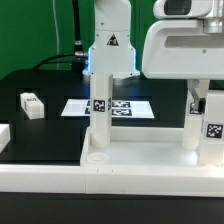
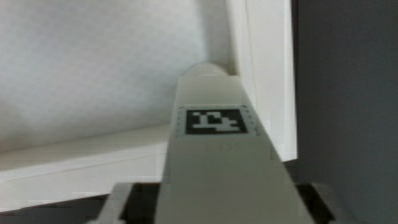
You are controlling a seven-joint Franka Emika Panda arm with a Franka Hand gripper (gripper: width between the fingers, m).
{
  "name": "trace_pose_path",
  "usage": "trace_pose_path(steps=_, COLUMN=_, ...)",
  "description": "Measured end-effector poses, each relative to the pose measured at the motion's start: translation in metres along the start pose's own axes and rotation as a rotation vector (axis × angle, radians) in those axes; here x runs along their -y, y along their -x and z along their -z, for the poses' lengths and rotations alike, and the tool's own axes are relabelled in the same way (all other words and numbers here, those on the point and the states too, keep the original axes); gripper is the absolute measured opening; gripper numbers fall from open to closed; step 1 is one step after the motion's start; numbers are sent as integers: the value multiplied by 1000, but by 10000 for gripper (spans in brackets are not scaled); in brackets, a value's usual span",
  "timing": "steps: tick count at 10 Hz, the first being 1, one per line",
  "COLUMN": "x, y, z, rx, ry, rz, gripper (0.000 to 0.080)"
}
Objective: Assemble desk
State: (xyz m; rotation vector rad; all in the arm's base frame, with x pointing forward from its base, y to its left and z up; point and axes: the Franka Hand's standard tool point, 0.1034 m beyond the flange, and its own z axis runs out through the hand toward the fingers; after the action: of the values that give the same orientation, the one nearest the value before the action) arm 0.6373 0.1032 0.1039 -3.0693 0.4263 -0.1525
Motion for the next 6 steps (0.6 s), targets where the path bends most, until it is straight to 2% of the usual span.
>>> trace_pose_path(steps=3, x=-1, y=-1, z=0, rx=-1, ry=1, rz=-189, gripper=288)
trace_pose_path(steps=6, x=-4, y=-1, z=0, rx=5, ry=-12, rz=-448, gripper=289)
